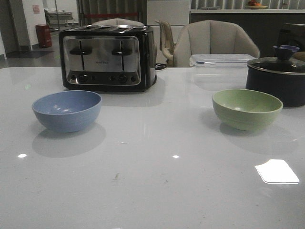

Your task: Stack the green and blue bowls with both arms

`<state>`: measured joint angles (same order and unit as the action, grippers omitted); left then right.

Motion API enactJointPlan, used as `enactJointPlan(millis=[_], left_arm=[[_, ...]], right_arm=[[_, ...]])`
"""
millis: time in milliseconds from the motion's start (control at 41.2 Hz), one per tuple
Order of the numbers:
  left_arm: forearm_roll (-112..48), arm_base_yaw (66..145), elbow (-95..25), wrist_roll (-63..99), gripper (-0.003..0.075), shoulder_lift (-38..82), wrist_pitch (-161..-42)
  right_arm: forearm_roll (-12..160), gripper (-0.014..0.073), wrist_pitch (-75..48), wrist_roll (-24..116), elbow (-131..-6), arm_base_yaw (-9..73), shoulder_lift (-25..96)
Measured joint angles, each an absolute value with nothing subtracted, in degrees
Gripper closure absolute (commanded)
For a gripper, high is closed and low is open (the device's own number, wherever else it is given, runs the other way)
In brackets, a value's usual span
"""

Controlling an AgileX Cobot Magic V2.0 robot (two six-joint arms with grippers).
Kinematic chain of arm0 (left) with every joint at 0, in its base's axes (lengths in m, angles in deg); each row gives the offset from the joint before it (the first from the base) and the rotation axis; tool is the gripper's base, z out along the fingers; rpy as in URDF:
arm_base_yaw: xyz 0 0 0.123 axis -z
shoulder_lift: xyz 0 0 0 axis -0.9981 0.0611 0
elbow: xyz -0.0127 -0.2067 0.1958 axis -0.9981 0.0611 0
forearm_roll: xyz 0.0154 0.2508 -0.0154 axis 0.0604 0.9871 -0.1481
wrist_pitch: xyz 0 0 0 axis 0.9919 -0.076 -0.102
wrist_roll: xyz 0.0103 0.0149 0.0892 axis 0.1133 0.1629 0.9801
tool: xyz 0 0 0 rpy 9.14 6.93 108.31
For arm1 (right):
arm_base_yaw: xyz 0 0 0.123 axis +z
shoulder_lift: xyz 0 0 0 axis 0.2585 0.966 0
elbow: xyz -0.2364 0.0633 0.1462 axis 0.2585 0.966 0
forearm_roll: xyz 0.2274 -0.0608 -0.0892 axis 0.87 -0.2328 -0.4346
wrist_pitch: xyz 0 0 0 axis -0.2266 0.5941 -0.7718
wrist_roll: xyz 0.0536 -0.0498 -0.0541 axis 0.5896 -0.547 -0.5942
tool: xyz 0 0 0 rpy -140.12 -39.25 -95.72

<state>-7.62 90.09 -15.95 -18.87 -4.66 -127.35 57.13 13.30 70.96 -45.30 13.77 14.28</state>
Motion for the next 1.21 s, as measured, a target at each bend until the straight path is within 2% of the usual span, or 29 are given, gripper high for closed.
enactJointPlan(millis=[73,145,242,315,364,606,1018,1212], left_arm=[[-7.7,90.1,-15.8,-18.9,0.0582,-3.9,-127.3],[-7.7,90.1,-15.7,-18.9,0.0445,-3.2,-127.5],[-7.8,90.1,-15.7,-18.9,0.0222,-2.6,-127.5],[-7.7,90.1,-15.7,-18.9,0.0130,-2.5,-127.5],[-7.7,90.1,-15.7,-19.0,0.0114,-2.5,-127.5],[-8.7,90.4,-15.7,-18.5,0.0118,-0.4,-127.2],[-10.3,105.7,-15.7,-14.6,0.0118,5.2,-121.8],[-10.3,107.6,-15.7,-14.4,0.0118,6.6,-119.8]], right_arm=[[57.1,0.0507,13.8,71.0,-45.3,13.8,16.3],[57.1,0.0374,13.9,71.0,-45.3,13.8,18.2],[57.1,0.0125,14.0,71.0,-45.3,13.8,20.0],[57.2,0.0008,14.0,71.0,-45.3,13.8,21.4],[57.2,-0.0027,13.9,71.0,-45.3,13.8,22.7],[60.5,-0.0029,13.8,71.0,-48.6,13.8,32.3],[68.0,-0.0028,13.2,67.5,-66.7,13.8,58.8],[70.6,-0.0028,13.2,65.8,-76.3,13.8,71.8]])
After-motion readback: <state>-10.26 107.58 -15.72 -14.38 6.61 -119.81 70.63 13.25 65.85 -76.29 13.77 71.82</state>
